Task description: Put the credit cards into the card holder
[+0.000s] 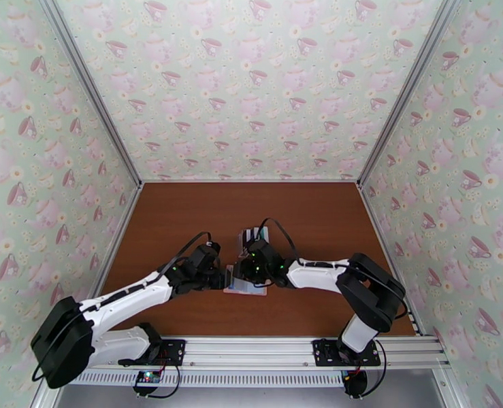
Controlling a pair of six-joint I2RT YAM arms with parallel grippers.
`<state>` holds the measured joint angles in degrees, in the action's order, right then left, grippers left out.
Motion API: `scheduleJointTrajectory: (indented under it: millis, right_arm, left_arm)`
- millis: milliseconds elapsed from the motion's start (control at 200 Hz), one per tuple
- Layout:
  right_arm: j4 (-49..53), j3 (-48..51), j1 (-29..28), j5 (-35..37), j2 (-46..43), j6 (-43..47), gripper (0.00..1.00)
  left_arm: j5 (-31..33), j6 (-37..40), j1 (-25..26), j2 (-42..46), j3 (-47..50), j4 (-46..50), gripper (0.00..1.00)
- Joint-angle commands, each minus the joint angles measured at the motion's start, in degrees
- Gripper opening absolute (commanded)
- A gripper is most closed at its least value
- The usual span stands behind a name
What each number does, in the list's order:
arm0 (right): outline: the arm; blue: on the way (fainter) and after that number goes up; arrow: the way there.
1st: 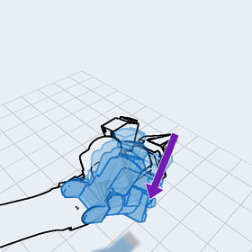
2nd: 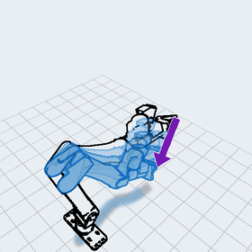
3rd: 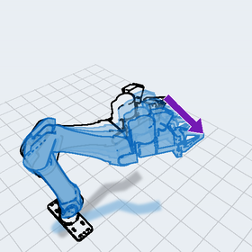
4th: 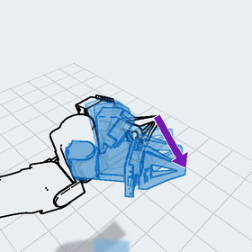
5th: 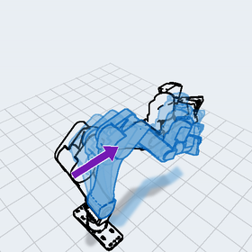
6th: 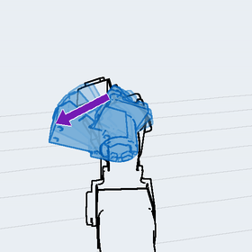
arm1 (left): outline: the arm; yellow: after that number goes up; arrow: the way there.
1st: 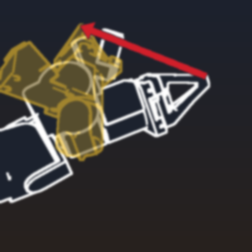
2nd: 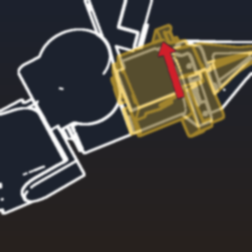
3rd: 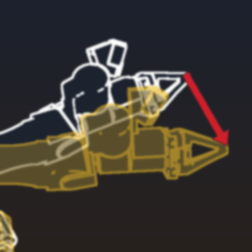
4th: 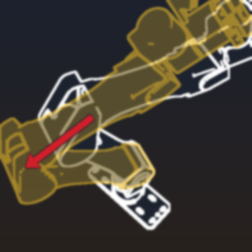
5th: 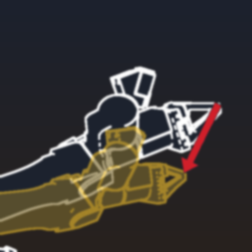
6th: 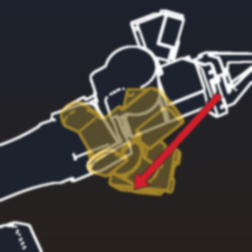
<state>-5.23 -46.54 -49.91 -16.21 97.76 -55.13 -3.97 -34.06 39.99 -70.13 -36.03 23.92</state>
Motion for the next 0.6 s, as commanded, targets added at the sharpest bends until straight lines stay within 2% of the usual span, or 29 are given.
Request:
scheduleJointTrajectory:
  millis: [0,346,596]
  right_arm:
    - [-2.6,-0.8,-0.2,-1.5,2.0,-1.3,0.41]
    - [-5.0,0.1,-0.2,-2.8,5.6,-2.2,0.42]
    - [-5.4,-0.8,-0.2,-4.6,4.1,-1.3,0.51]
  left_arm:
    - [0.1,1.5,-1.0,-0.5,1.3,-1.3,0.57]
    - [-0.6,2.9,-3.4,-4.4,1.3,-3.6,0.57]
    - [-1.7,3.5,-4.4,-6.6,0.9,-4.4,0.57]
